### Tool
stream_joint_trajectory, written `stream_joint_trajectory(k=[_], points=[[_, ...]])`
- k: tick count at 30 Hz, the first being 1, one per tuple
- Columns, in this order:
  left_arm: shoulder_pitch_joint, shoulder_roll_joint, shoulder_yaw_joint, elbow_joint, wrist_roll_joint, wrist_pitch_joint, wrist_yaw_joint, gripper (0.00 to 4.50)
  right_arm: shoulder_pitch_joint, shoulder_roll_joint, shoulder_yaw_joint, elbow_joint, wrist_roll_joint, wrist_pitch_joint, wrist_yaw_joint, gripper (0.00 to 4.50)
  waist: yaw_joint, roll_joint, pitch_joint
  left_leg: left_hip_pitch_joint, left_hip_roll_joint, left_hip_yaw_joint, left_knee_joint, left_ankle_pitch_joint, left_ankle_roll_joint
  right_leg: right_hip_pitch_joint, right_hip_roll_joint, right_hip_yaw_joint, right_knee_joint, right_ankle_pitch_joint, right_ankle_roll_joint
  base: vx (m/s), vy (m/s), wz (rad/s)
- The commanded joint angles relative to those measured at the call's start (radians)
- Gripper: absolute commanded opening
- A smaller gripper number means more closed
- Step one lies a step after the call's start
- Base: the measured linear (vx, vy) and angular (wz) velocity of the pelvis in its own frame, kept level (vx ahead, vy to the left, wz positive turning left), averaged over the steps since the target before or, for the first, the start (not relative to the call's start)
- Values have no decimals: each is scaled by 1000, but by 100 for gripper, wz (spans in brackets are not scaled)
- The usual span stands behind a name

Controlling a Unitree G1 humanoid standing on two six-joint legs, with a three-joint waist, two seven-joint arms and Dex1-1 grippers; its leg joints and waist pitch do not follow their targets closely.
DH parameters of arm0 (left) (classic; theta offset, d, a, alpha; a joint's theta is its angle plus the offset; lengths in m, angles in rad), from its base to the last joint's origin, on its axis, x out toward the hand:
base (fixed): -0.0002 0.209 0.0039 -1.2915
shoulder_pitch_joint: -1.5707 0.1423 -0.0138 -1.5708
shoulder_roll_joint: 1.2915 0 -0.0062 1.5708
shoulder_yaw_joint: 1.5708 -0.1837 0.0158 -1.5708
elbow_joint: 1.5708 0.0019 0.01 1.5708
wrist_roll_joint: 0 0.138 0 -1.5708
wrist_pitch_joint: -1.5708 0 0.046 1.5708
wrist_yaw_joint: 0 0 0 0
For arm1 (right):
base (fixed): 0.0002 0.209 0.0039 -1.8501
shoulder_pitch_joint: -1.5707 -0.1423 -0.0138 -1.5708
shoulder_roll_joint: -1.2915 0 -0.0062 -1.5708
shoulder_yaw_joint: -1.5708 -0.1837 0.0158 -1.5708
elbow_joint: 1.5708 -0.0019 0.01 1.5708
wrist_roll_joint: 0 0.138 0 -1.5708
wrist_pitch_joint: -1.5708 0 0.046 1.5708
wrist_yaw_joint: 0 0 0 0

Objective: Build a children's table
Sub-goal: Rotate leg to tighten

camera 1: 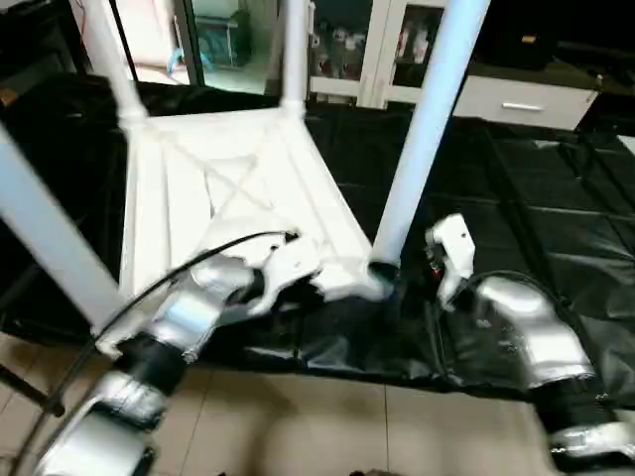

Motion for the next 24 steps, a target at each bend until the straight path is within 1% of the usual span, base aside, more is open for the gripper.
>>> stream_joint_trajectory(k=[1, 2, 3, 4, 5, 6, 7, 8, 9, 10, 11, 12, 14, 15, 16, 17, 18, 20, 21, 22, 23, 24], points=[[-50, -71, 27, 17, -38, -21, 49, 0, 30, 19, -49, 35, -47, 70, -165, 204, -1, -7, -45, -2, 39, -18, -93, -277, 15, 33, -56, 40, -100, -564, -97, 0, 0, 0], [-80, -99, 33, 49, -29, -11, 97, 0, 33, 45, -57, 33, -58, 69, -221, 204, 0, -6, -46, -1, 39, -13, -93, -254, 15, 32, -52, 42, -99, -505, -109, 0, 0, 0], [-109, -130, 40, 82, -21, 1, 146, 0, 32, 71, -67, 35, -70, 67, -283, 204, 1, -6, -49, 0, 41, -15, -95, -246, 13, 34, -53, 41, -94, -473, -119, 0, 0, 0], [-127, -152, 43, 102, -17, 11, 176, 0, 29, 91, -75, 40, -77, 66, -331, 204, 3, 1, -48, 2, 41, -10, -94, -235, 8, 31, -49, 43, -93, -418, -139, 0, 0, 0], [-140, -169, 47, 117, -13, 17, 194, 0, 26, 104, -80, 44, -83, 66, -367, 204, 5, -2, -52, 1, 40, -10, -93, -218, 8, 37, -49, 42, -85, -362, -160, 0, 0, 0], [-152, -189, 50, 133, -8, 17, 218, 0, 20, 122, -86, 50, -82, 67, -399, 204, 7, 4, -53, -2, 40, -9, -93, -197, 15, 42, -50, 43, -79, -307, -179, 0, 0, 0], [-162, -211, 49, 147, -3, 17, 234, 0, 14, 136, -76, 53, -92, 63, -421, 204, 7, 6, -54, -1, 40, -8, -91, -188, 20, 43, -49, 44, -77, -282, -187, 0, 0, 0], [-166, -222, 47, 152, -1, 12, 237, 0, 11, 144, -66, 52, -95, 63, -423, 204, 7, 5, -57, -2, 38, -7, -89, -166, 30, 47, -49, 43, -73, -238, -201, 60, 18, 6], [-172, -240, 41, 163, -2, 0, 241, 0, 7, 161, -58, 39, -96, 64, -432, 204, 9, 7, -60, -1, 37, -5, -85, -139, 43, 49, -49, 44, -69, -193, -214, 0, 0, 0], [-172, -240, 40, 163, -2, -2, 239, 0, 7, 162, -58, 36, -94, 64, -430, 204, 11, 5, -61, -1, 37, -4, -82, -110, 58, 52, -49, 44, -63, -147, -230, 0, 0, 0], [-169, -238, 36, 162, -2, -7, 232, 0, 7, 163, -58, 30, -88, 63, -421, 204, 11, 5, -62, -4, 36, -4, -81, -94, 69, 56, -49, 44, -59, -123, -238, 0, 0, 0], [-168, -235, 34, 167, 1, -11, 230, 0, 9, 165, -62, 20, -83, 63, -417, 204, 13, 6, -63, -4, 37, -3, -79, -67, 87, 58, -49, 44, -55, -85, -251, 0, 0, 0], [-166, -230, 33, 174, 4, -17, 229, 0, 11, 166, -64, 12, -80, 63, -412, 204, 14, 6, -62, -3, 38, -2, -79, -62, 104, 59, -50, 43, -55, -77, -264, 0, 0, 0], [-162, -217, 30, 184, 8, -35, 224, 0, 14, 163, -65, 5, -76, 58, -399, 204, 14, 5, -60, -4, 38, -2, -80, -80, 107, 61, -52, 43, -58, -105, -262, 0, 0, 0], [-160, -212, 30, 188, 9, -40, 222, 0, 14, 162, -65, 5, -76, 55, -395, 204, 15, 5, -59, -4, 38, -2, -82, -93, 104, 60, -53, 43, -61, -128, -258, 0, 0, 0], [-152, -200, 31, 182, 8, -42, 215, 0, 14, 158, -63, 0, -72, 48, -386, 204, 15, 4, -59, -2, 39, -3, -83, -120, 95, 60, -54, 43, -65, -172, -250, 0, 0, 0], [-147, -194, 33, 177, 8, -42, 211, 0, 14, 156, -62, -3, -70, 44, -381, 204, 14, 4, -58, -3, 40, -4, -85, -140, 86, 59, -54, 43, -68, -205, -239, 0, 0, 0], [-135, -178, 34, 166, 7, -46, 200, 0, 17, 154, -62, -24, -51, 30, -350, 204, 12, 5, -56, -3, 41, -5, -87, -153, 76, 57, -54, 43, -71, -231, -228, 0, 0, 0], [-129, -169, 35, 160, 6, -46, 194, 0, 21, 152, -59, -41, -43, 26, -330, 204, 14, 0, -59, -4, 42, -6, -87, -150, 74, 60, -56, 42, -69, -239, -222, 0, 0, 0], [-122, -161, 35, 153, 5, -46, 188, 0, 26, 149, -56, -58, -34, 25, -309, 274, 14, 0, -59, -4, 42, -5, -87, -150, 75, 59, -55, 43, -71, -241, -220, 0, 0, 0], [-110, -144, 32, 137, 6, -49, 172, 0, 35, 145, -58, -91, -3, 35, -263, 274, 15, 0, -59, -2, 44, -5, -86, -149, 76, 58, -57, 44, -70, -237, -221, 0, 0, 0], [-107, -141, 31, 134, 6, -50, 169, 0, 37, 144, -61, -99, 7, 41, -251, 274, 15, 1, -59, -6, 45, -6, -87, -135, 81, 60, -56, 44, -67, -221, -223, 0, 0, 0]])
